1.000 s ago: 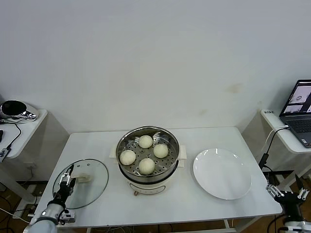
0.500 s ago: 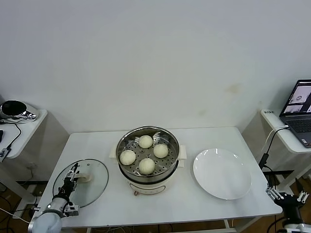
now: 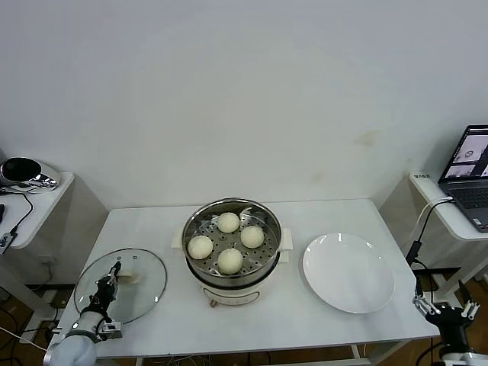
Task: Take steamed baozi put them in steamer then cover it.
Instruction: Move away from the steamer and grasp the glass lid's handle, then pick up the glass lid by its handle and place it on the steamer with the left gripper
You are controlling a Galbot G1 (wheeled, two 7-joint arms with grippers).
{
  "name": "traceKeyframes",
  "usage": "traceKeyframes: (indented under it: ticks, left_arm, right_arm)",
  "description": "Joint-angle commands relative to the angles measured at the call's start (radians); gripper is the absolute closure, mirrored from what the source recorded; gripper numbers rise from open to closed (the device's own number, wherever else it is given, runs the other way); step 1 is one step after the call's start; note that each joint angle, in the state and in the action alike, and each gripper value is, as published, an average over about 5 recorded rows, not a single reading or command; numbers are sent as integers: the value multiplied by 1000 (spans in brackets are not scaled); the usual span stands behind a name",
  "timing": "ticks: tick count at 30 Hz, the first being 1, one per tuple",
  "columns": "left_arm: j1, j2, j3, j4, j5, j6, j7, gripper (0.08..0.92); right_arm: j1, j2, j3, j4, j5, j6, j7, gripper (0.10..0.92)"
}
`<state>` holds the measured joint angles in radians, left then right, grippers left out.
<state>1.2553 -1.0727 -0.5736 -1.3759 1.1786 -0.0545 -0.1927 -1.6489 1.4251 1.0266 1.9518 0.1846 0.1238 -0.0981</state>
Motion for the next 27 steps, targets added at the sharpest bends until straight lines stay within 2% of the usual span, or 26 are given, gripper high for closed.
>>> traceKeyframes:
  ticks: [1,7,11,16,21,27]
  left_arm:
    - [82,16,-24,-129,-89,84,-31,856]
    - [230,25,-136,-367,-144,179,0,859]
    - [299,41,-219,-534,-224,256,70,859]
    - [327,93,-268,-680,-330,339,164,859]
    - [285,184,-181,-789,-409,412,218,859]
    - [145,264,69,-851,-409,514,256,859]
  right_arm:
    - [-2,-3,-14,7,-3,1,0,203]
    - [-4,-13,-42,18,-15,7,-2,203]
    - [-5,-15,-69,25,-22,10,-3,203]
    - [-6,-16,-105,22,-34,18,-4,203]
    - [-2,-8,-139,18,-57,24,-3,203]
    - [12,18,-170,28,-102,26,5,203]
